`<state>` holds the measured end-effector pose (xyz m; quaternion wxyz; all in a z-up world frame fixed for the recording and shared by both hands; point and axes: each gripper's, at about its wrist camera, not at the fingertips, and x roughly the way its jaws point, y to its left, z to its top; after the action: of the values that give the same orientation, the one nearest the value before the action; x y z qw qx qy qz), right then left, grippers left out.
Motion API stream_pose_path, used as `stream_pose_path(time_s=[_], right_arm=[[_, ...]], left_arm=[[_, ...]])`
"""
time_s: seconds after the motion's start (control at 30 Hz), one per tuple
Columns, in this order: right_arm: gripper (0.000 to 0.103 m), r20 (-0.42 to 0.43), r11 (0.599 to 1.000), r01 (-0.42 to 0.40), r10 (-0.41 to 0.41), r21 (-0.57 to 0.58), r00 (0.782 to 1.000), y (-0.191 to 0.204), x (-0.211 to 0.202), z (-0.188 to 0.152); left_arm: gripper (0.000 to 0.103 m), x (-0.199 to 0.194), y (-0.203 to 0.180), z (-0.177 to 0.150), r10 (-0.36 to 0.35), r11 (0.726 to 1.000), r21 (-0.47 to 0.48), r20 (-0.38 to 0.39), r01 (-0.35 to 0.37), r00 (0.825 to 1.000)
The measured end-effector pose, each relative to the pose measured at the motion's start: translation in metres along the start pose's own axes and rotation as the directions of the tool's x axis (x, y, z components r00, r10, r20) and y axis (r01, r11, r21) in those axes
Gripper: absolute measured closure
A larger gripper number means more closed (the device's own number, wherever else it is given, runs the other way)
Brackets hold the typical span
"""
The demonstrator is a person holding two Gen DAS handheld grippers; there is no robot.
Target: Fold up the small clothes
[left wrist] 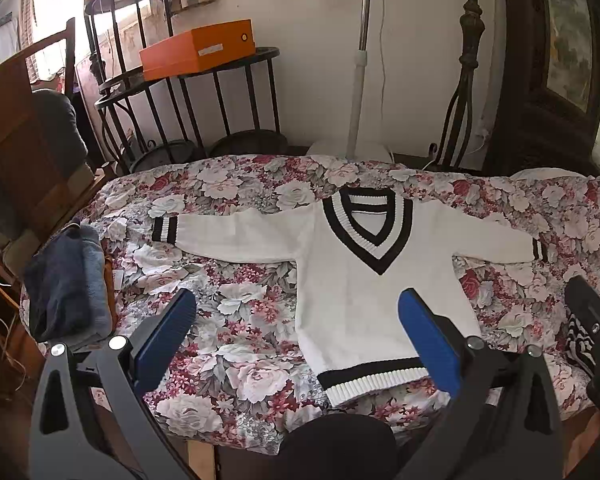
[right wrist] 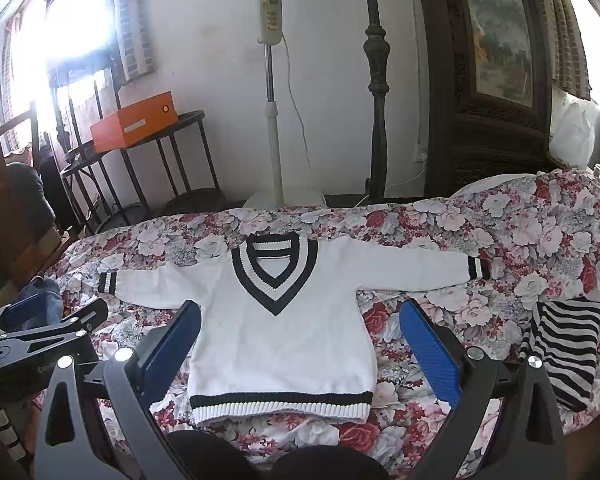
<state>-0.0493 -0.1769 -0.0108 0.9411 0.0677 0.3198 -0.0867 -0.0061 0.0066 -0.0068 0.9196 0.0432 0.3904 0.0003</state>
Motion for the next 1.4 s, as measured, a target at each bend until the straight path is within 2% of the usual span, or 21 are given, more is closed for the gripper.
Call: stream_pose_path(time_s=[1.4], right_arm=[[0.003, -0.007, 1.000, -0.008, 0.008, 0.010, 1.000, -0.001, 0.001, 0.001]], left_arm=[[0.005, 0.010, 0.007, -0.010, 0.012, 1.000, 0.001, -0.013, -0.012, 1.000]])
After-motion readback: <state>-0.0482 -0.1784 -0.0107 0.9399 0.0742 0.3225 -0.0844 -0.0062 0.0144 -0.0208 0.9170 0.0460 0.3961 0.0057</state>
